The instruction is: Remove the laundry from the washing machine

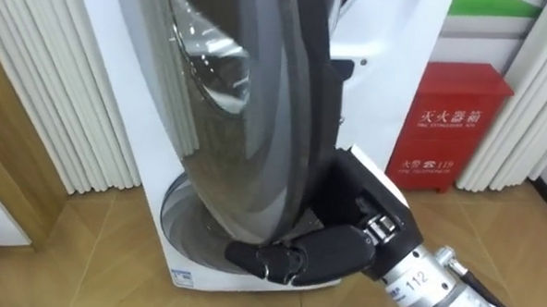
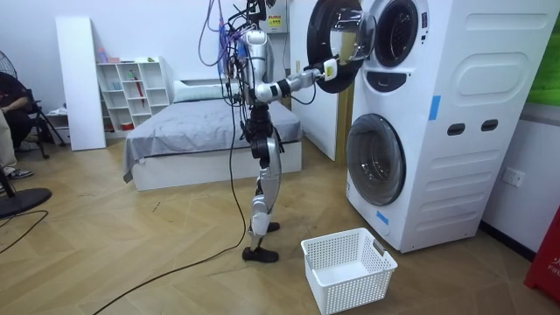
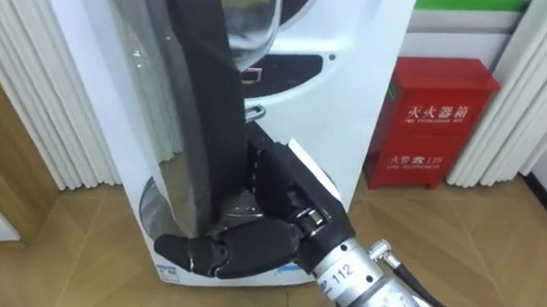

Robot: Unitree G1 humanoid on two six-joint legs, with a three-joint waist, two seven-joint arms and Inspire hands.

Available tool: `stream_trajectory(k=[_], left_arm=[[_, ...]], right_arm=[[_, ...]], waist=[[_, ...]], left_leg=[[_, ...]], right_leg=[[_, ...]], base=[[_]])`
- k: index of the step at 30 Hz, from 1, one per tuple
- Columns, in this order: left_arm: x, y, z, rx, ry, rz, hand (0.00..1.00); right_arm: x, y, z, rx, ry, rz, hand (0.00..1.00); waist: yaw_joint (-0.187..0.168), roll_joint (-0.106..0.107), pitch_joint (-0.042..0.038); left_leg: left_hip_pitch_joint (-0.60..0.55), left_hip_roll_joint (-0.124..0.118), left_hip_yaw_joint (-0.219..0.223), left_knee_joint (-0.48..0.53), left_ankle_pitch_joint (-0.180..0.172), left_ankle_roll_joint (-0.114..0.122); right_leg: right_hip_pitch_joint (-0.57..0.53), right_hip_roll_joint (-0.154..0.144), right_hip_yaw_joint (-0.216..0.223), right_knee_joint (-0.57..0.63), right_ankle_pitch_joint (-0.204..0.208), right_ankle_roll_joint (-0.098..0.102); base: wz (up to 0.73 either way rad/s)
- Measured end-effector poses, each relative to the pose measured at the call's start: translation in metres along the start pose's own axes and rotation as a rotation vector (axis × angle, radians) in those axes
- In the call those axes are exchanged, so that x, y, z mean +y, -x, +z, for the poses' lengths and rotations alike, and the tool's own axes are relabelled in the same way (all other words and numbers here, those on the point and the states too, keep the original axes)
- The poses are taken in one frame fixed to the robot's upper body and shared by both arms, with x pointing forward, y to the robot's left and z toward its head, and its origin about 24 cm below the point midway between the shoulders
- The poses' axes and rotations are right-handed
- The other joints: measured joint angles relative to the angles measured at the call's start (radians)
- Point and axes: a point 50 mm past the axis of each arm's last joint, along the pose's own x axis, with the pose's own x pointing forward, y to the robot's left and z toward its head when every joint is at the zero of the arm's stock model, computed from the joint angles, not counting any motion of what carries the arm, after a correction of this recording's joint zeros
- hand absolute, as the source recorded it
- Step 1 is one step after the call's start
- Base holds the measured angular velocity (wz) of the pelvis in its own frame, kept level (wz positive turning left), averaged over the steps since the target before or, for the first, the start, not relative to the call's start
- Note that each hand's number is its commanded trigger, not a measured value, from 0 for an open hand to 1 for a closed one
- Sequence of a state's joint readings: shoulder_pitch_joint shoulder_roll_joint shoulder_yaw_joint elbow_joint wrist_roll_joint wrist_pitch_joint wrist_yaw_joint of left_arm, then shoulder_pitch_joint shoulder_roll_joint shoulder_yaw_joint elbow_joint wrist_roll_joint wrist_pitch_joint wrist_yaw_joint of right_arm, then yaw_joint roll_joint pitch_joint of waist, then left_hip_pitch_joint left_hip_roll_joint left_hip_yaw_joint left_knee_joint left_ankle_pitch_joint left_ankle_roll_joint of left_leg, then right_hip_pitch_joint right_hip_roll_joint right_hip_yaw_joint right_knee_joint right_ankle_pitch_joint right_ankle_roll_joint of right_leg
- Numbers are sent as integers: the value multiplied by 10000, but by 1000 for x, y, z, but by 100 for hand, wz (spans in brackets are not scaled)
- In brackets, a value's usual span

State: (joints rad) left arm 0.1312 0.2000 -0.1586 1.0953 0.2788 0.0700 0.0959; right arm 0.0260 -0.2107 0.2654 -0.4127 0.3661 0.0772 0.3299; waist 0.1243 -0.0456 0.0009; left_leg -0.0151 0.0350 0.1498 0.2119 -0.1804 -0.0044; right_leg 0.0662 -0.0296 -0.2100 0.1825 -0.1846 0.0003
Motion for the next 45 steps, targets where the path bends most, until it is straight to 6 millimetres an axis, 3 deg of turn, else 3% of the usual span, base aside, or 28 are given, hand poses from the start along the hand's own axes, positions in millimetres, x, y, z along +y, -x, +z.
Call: stream_trajectory(k=[4,10,15,19,26,41,45], left_arm=[[0,0,-2,163,-37,-30,0],[1,0,0,130,-32,1,0],[2,-1,2,83,-22,78,0],[5,-2,8,-56,-21,132,0],[9,-2,17,-417,19,281,0],[8,-2,16,-406,16,285,0],[7,-2,15,-370,58,255,0]], right_arm=[[13,-8,-1,-31,-68,605,0],[42,-29,4,-283,-114,2506,0],[56,-42,14,-778,-7,3660,0],[64,-42,9,-590,-128,4057,0],[66,-46,-1,-98,-194,4295,0],[65,-47,-4,54,-167,4303,0],[63,-47,-6,261,791,4122,0]], waist=[[220,-39,-26],[590,-153,-17],[841,-383,97],[1011,-403,118],[1047,-336,162],[1056,-277,156],[969,-226,132]], left_leg=[[-202,41,-247,170,124,-111],[-228,44,-595,241,171,-176],[-211,-115,-900,238,167,-167],[-392,-186,-1004,273,146,-121],[-440,-243,-1058,191,139,-76],[-412,-252,-1074,94,133,-66],[-421,-264,-1117,118,132,-64]], right_leg=[[28,42,-329,-146,-26,-277],[132,124,-450,-185,-53,-326],[387,15,-671,-477,-71,-302],[340,24,-686,-465,-81,-281],[312,-20,-680,-414,-108,-231],[290,-37,-672,-322,-132,-173],[289,-38,-669,-314,-132,-173]], base=[[21],[18],[21],[11],[3],[0],[0]])
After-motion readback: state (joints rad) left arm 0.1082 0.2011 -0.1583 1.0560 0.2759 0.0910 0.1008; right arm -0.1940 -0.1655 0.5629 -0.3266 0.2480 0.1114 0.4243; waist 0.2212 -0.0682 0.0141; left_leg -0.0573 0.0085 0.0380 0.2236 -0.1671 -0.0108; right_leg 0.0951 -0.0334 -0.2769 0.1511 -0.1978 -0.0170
